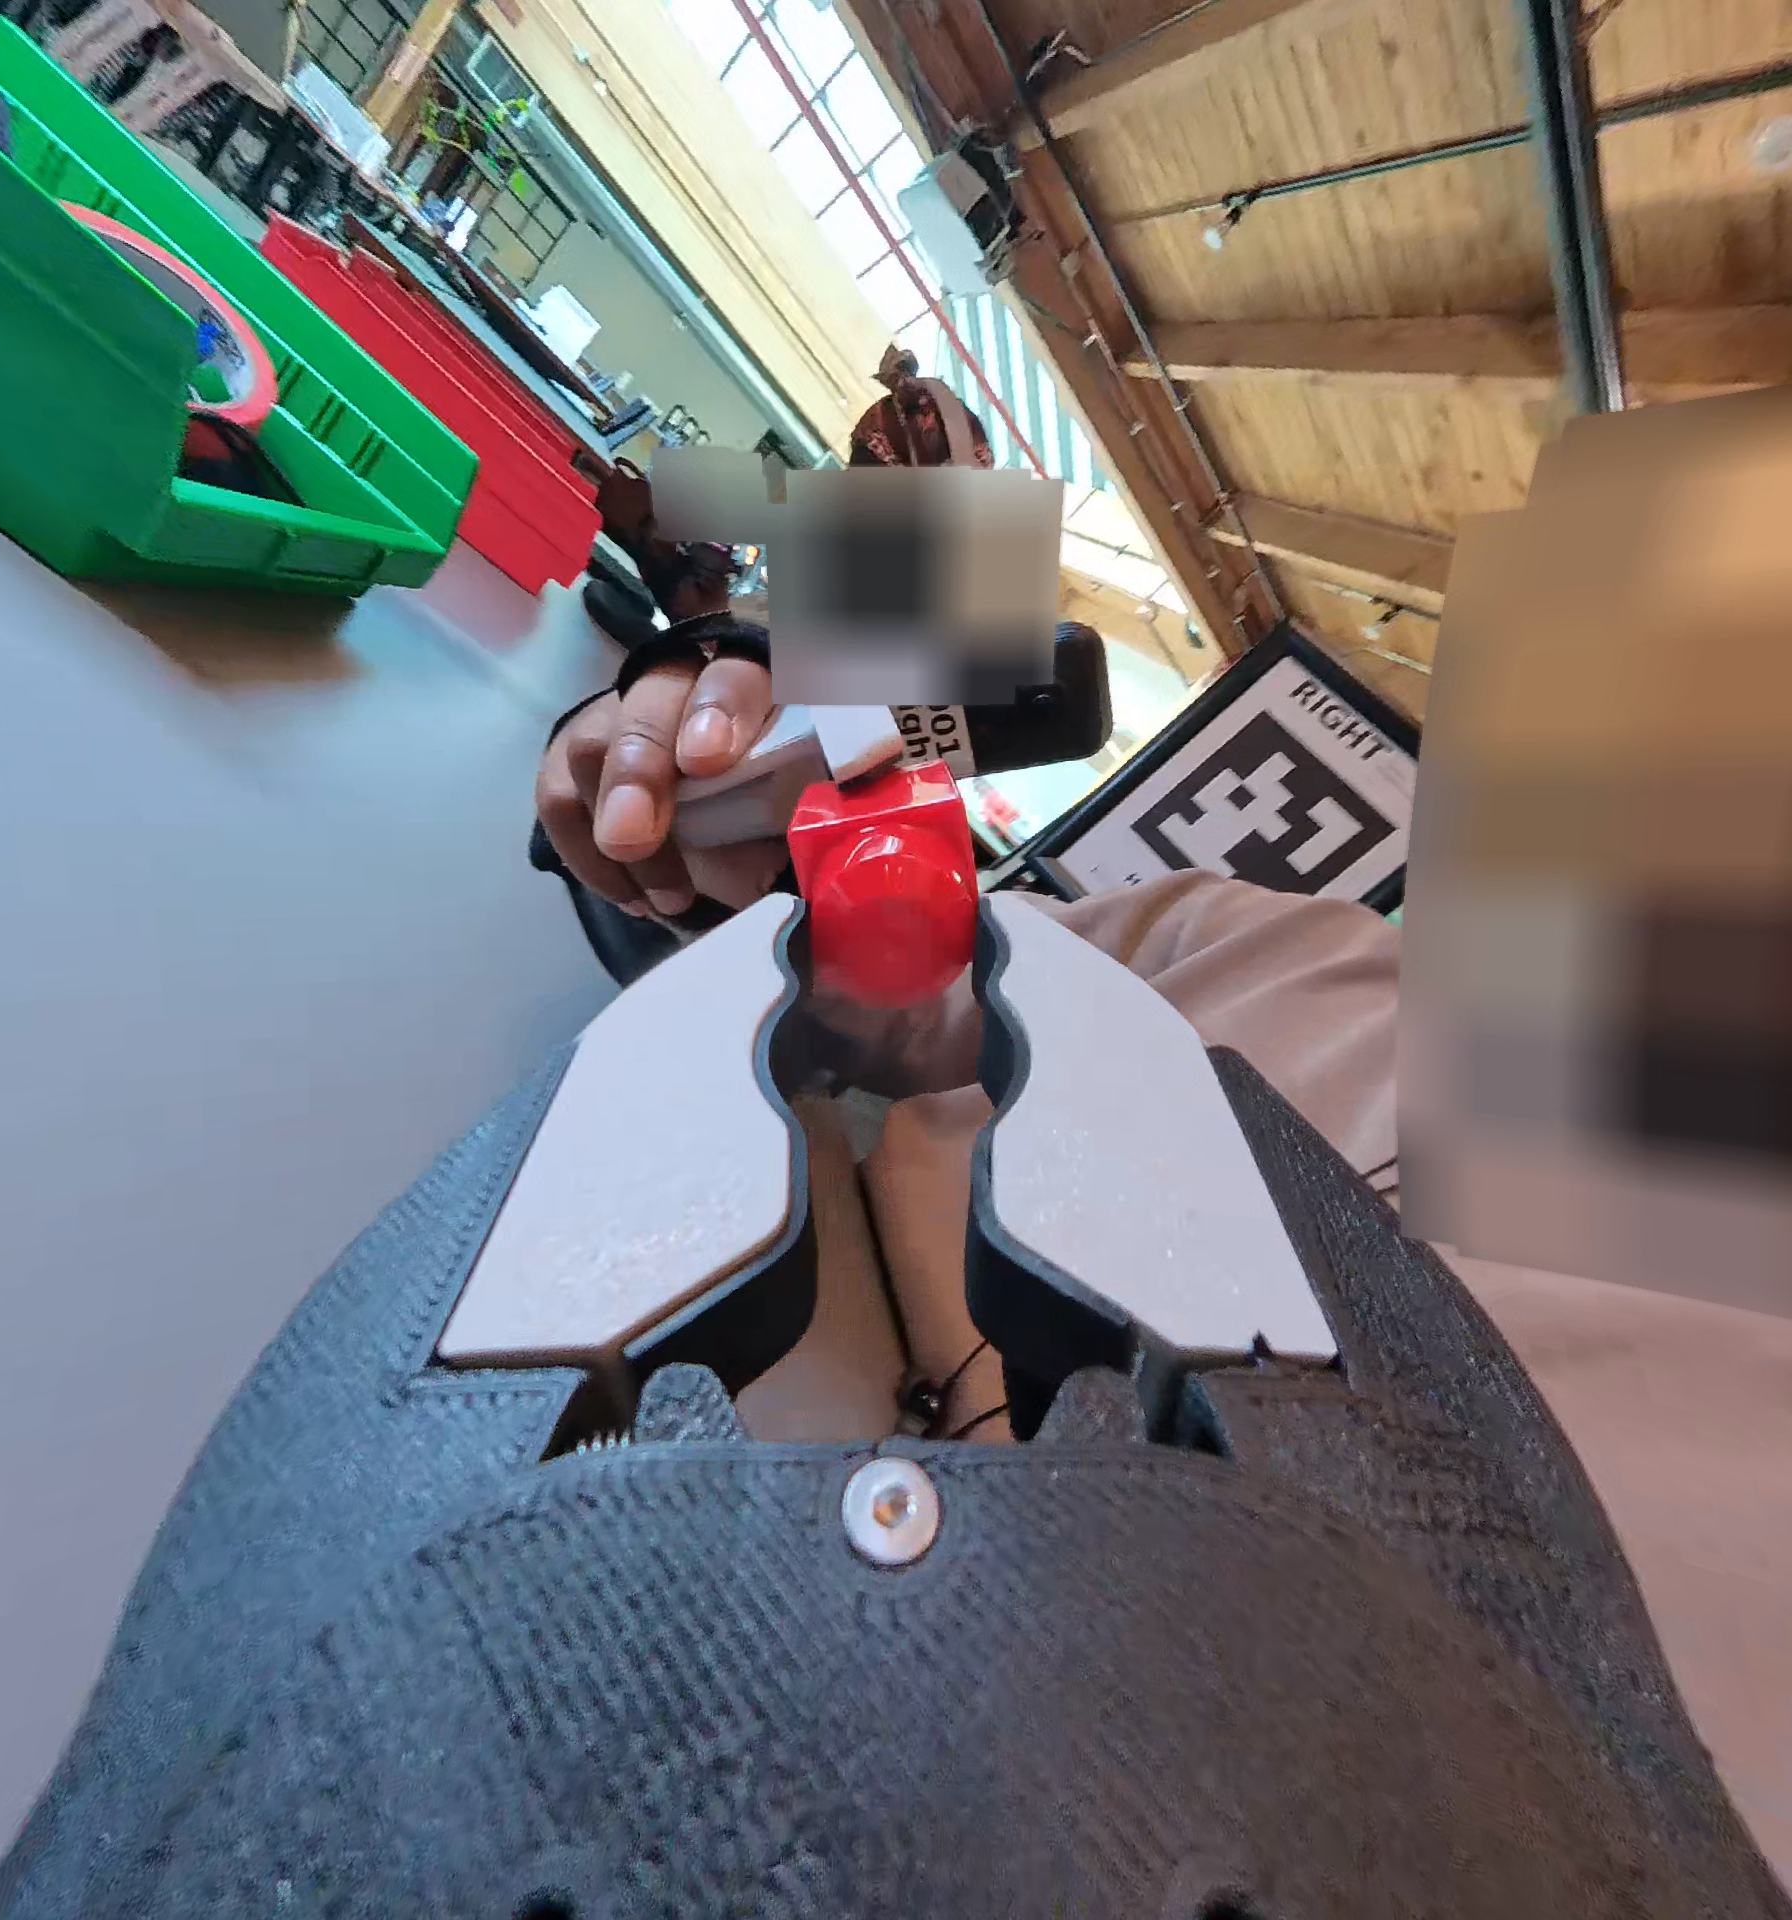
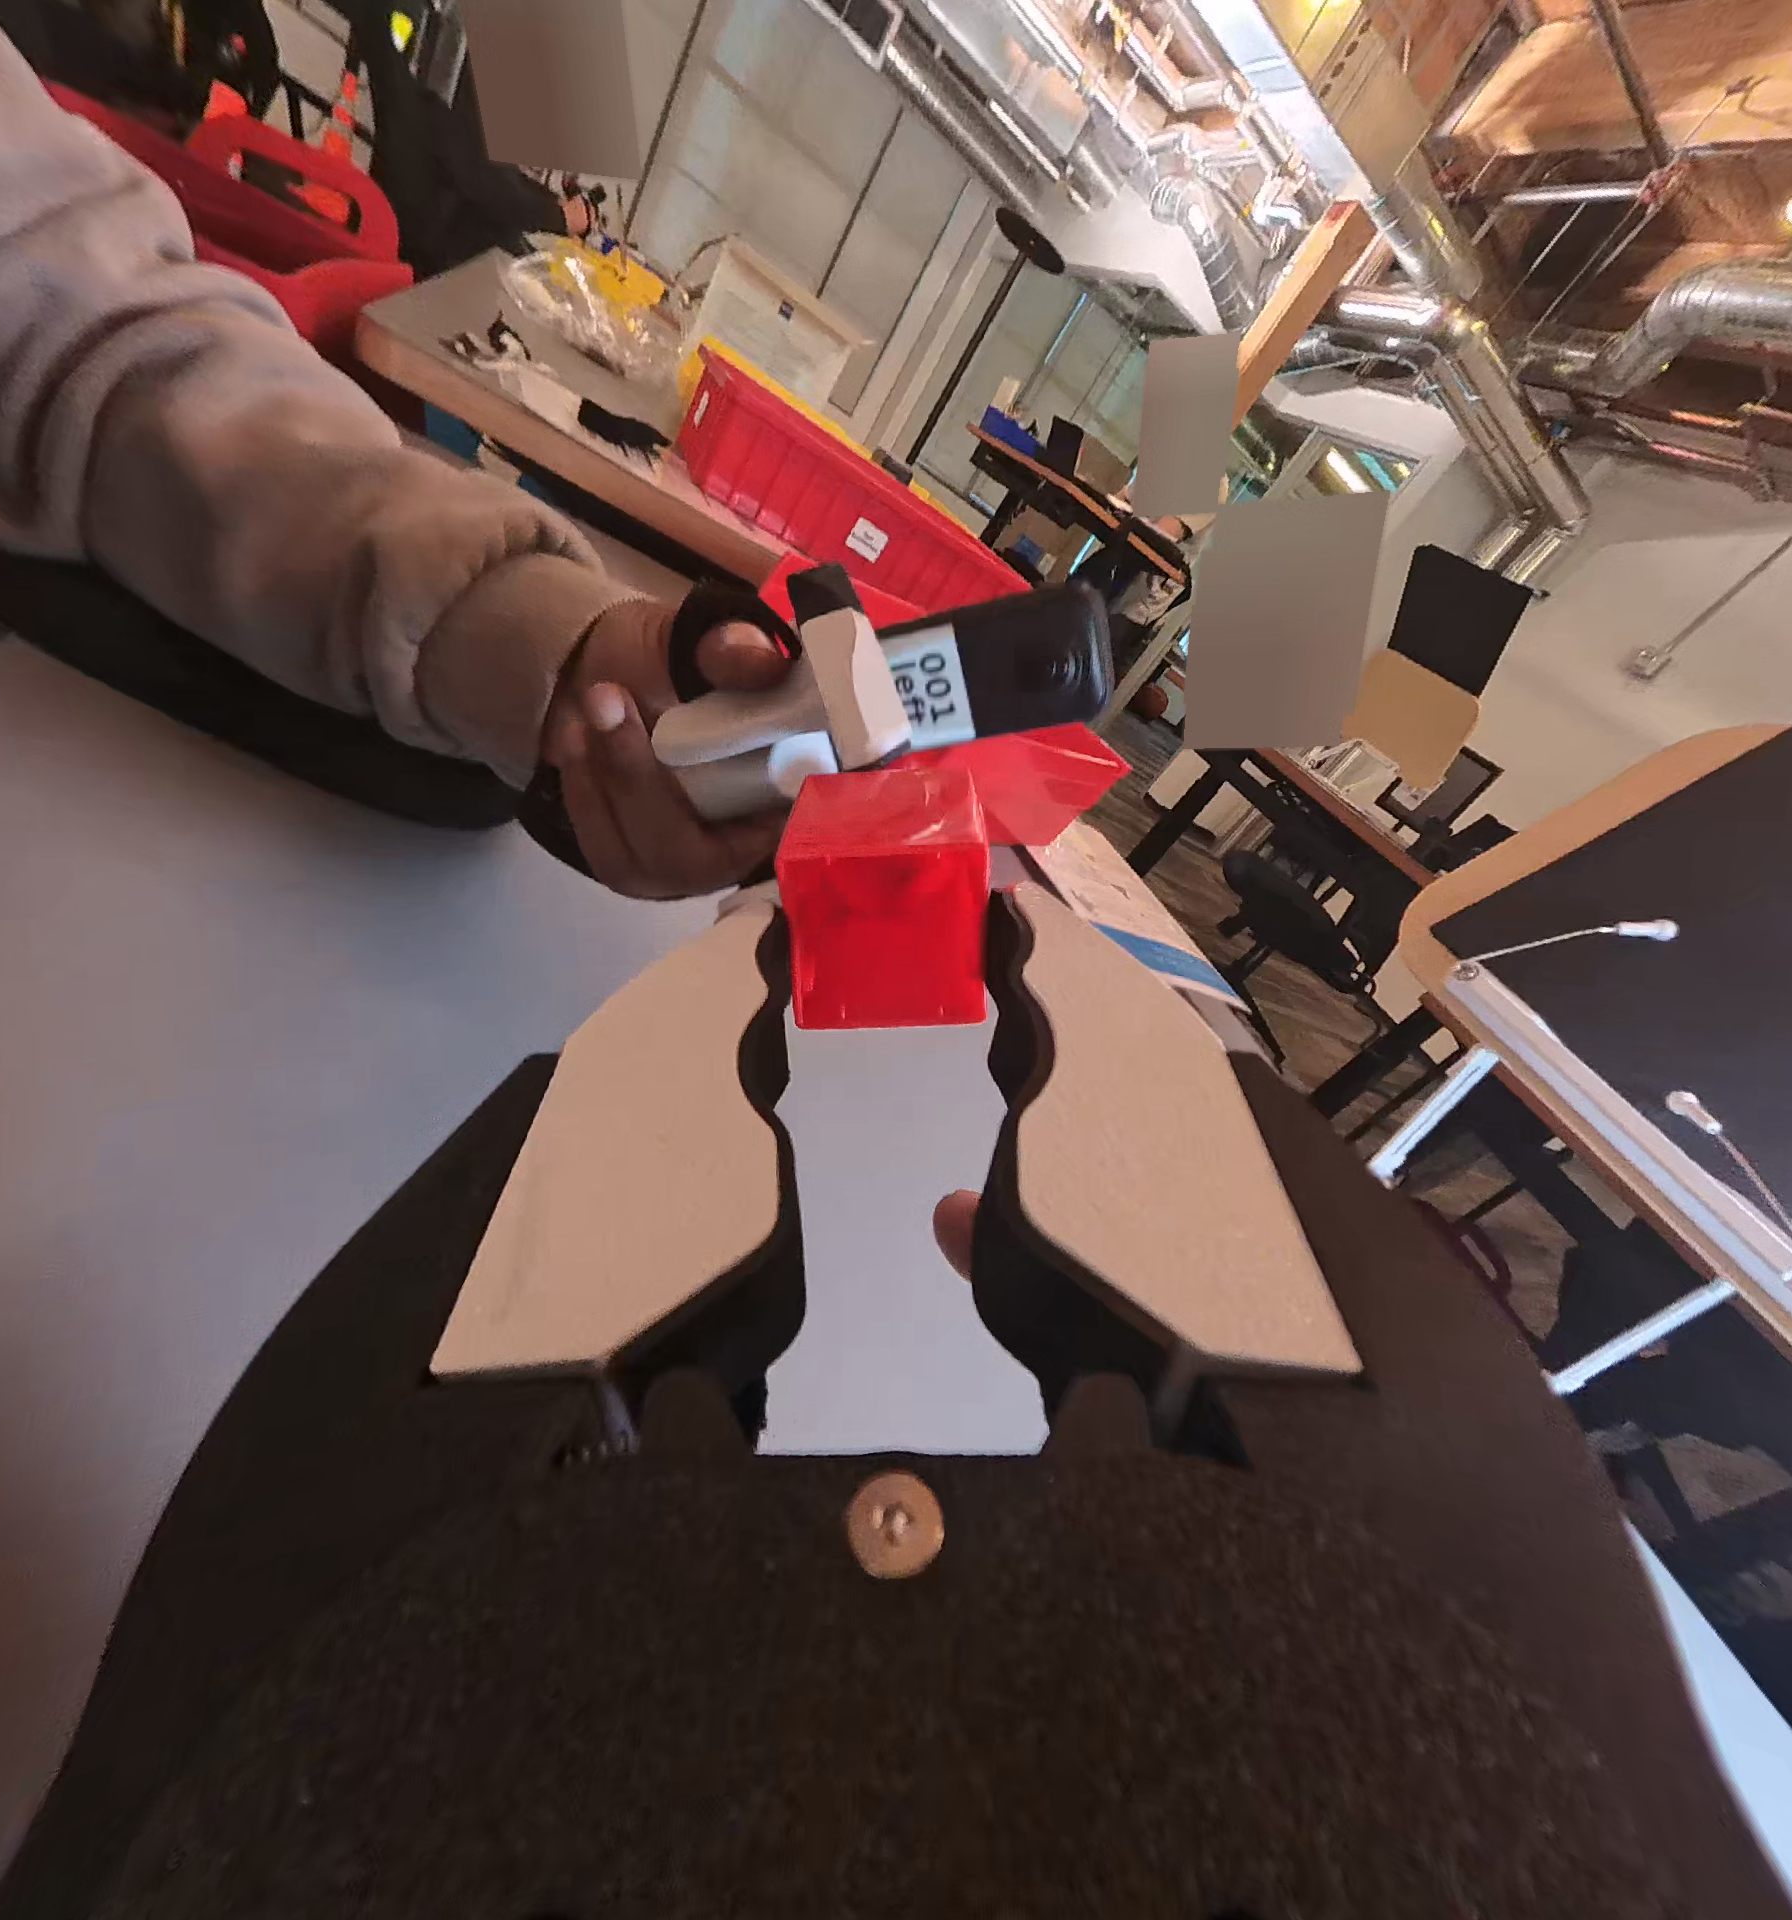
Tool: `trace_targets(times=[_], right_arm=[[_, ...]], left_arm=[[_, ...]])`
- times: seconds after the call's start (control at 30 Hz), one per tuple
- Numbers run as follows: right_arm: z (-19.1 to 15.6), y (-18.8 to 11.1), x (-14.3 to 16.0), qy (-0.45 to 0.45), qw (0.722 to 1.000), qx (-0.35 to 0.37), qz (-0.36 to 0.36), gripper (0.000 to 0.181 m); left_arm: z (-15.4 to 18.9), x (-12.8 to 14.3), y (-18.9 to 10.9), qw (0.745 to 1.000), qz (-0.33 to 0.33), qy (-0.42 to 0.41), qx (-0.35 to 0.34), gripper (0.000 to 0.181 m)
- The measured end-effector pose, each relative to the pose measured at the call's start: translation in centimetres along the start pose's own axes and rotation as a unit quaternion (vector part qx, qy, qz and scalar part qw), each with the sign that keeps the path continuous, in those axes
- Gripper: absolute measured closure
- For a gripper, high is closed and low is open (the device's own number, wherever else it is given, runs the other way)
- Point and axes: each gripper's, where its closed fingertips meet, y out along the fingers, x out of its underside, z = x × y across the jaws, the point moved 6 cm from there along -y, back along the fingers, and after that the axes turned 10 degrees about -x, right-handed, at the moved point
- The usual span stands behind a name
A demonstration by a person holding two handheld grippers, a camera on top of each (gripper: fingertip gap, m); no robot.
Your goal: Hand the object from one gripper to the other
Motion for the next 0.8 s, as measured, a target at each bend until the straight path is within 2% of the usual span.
trace_targets(times=[0.07, 0.13, 0.23, 0.3, 0.37, 0.43, 0.47, 0.63, 0.7, 0.8], right_arm=[[0.3, 0.1, 0.5, 0.037, 0.999, -0.006, -0.01, 0.143], [0.8, 0.2, 0.8, 0.155, 0.987, -0.032, 0.013, 0.134], [2.0, -0.1, 1.1, 0.323, 0.941, -0.064, 0.074, 0.12], [2.2, -0.1, 1.3, 0.402, 0.904, -0.089, 0.116, 0.116], [1.9, 0.3, 1.1, 0.449, 0.874, -0.122, 0.143, 0.116], [1.3, 0.8, 0.8, 0.458, 0.866, -0.14, 0.142, 0.122], [1.2, 0.8, 0.5, 0.446, 0.871, -0.141, 0.149, 0.139], [1.2, -0.1, -0.1, 0.295, 0.945, -0.096, 0.103, 0.143], [1.2, -0.5, -0.2, 0.225, 0.968, -0.073, 0.081, 0.143], [0.9, -0.9, -0.3, 0.116, 0.991, -0.046, 0.043, 0.143]], left_arm=[[-0.1, -0.2, -0.1, 0.999, 0.006, 0.04, -0.03, 0.152], [0.0, -0.5, -0.4, 0.99, 0.013, 0.122, -0.076, 0.152], [1.4, -0.8, -0.9, 0.95, 0.035, 0.284, -0.121, 0.152], [2.6, -1.0, -1.0, 0.926, 0.059, 0.351, -0.124, 0.152], [3.0, -0.7, -0.8, 0.908, 0.062, 0.391, -0.137, 0.152], [3.1, -0.3, -0.5, 0.896, 0.058, 0.417, -0.142, 0.152], [3.0, -0.2, -0.4, 0.891, 0.058, 0.424, -0.148, 0.152], [2.4, 0.1, -0.2, 0.905, 0.026, 0.398, -0.146, 0.152], [2.0, -0.1, -0.3, 0.941, 0.03, 0.317, -0.112, 0.151], [0.8, -0.7, -0.6, 0.988, 0.035, 0.145, -0.049, 0.138]])
